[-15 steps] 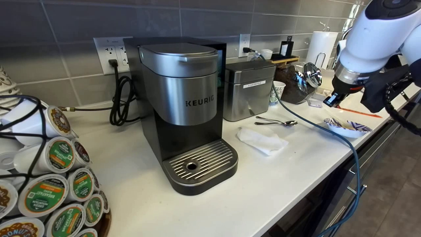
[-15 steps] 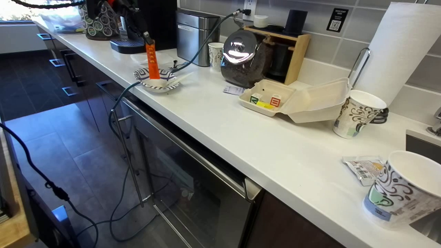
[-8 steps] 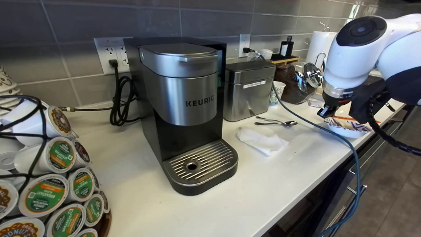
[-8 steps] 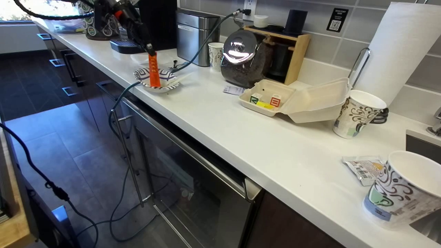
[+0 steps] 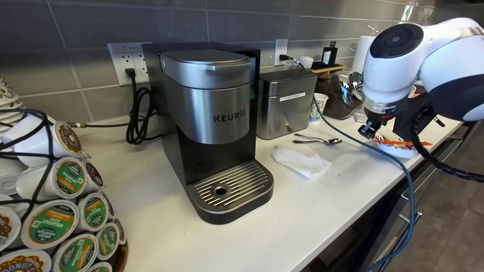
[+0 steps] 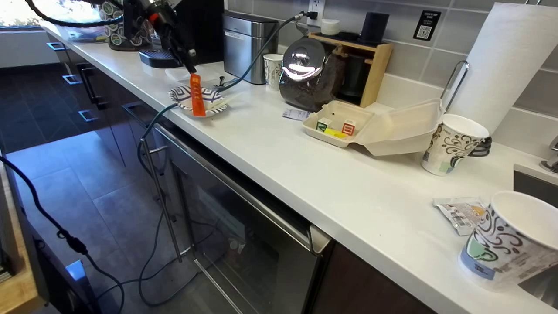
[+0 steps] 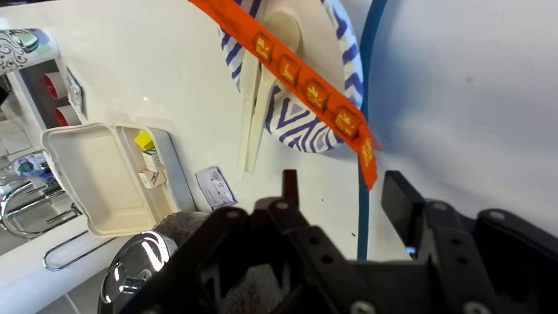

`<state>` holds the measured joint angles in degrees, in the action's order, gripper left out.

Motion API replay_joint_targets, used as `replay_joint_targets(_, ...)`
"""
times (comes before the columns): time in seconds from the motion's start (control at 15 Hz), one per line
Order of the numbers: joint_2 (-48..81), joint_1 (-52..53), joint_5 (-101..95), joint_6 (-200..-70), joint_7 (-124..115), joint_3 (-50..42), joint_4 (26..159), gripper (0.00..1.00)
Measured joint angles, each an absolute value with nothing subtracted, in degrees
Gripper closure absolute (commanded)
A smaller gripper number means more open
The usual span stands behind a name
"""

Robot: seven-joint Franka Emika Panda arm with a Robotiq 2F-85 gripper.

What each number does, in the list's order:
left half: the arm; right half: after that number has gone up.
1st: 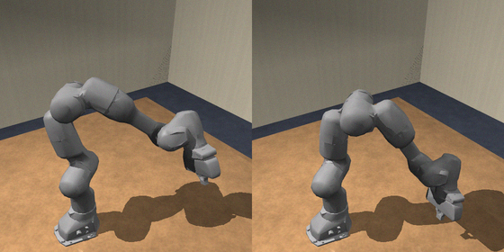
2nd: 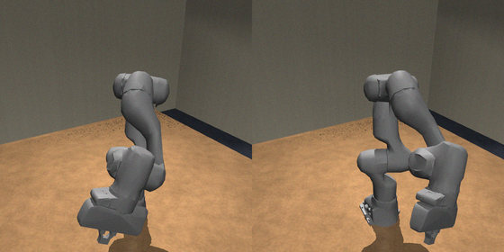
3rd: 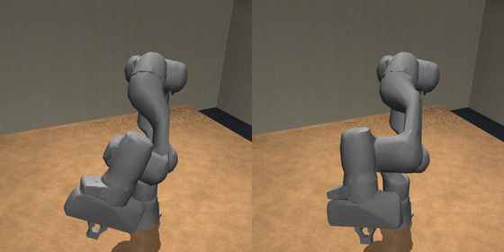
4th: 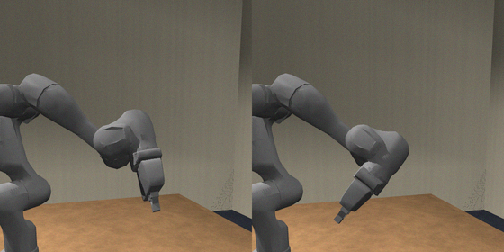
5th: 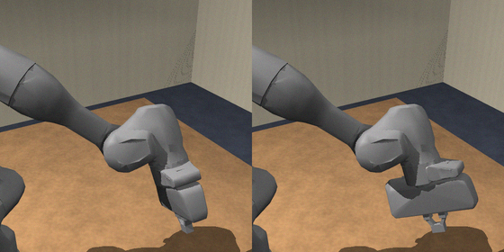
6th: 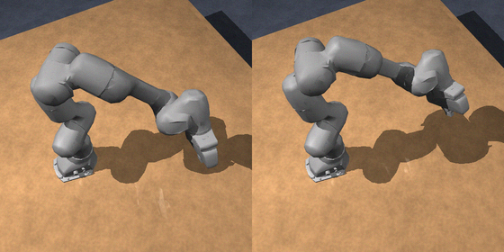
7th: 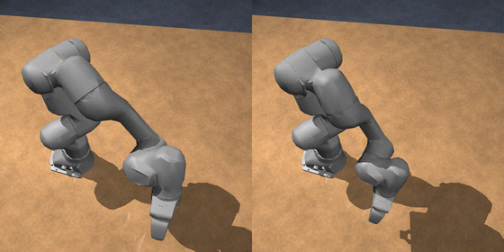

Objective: Put the orange object on the blue and white object

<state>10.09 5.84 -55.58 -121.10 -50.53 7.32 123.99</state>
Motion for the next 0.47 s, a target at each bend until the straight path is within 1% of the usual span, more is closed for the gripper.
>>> replay_joint_targets(0.07,9.73,6.01,-55.15,-121.11,-50.46,7.33,123.38,0.05)
replay_joint_targets(0.13,9.14,6.09,-54.02,-122.25,-50.3,7.39,122.89,0.01)
replay_joint_targets(0.47,3.71,6.09,-39.31,-131.49,-45.48,7.45,121.88,0.0)
